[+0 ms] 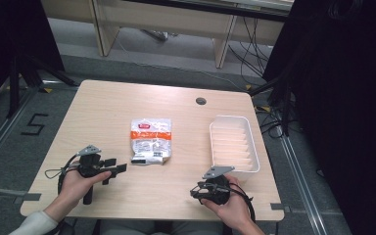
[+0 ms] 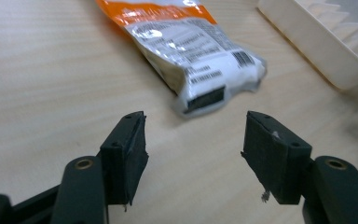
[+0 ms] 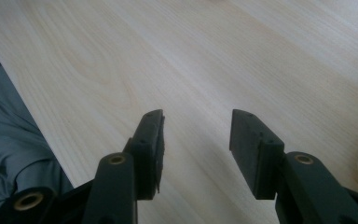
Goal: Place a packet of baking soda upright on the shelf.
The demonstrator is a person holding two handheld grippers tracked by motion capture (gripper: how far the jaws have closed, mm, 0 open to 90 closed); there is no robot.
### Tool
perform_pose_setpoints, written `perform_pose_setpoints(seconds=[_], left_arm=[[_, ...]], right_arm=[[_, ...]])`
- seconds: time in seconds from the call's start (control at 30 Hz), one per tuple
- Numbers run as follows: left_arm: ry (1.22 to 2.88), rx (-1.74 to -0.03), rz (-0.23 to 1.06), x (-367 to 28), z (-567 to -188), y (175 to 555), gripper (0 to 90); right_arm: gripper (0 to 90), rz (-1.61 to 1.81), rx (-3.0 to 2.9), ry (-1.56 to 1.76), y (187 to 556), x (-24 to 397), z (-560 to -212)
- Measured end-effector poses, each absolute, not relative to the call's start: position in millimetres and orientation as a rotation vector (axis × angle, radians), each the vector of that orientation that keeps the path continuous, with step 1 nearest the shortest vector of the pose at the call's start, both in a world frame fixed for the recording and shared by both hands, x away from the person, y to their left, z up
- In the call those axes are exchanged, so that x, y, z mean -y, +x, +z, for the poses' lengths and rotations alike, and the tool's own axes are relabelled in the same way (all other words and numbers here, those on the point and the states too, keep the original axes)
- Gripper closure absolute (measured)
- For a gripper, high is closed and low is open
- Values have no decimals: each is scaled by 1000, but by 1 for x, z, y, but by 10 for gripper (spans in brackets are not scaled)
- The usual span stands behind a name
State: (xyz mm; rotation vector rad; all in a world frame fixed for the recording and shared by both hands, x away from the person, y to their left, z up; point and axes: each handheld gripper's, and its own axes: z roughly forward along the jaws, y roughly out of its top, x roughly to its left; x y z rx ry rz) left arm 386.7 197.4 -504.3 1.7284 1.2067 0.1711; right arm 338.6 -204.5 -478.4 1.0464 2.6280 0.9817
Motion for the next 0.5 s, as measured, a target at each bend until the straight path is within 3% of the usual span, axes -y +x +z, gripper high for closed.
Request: perform_pose_setpoints(seconds=[0.5], left_arm=[[1626,-1297,180,-185,-500,465,416]], right_arm=[[551,1026,-2605,1021,340,203,-478]])
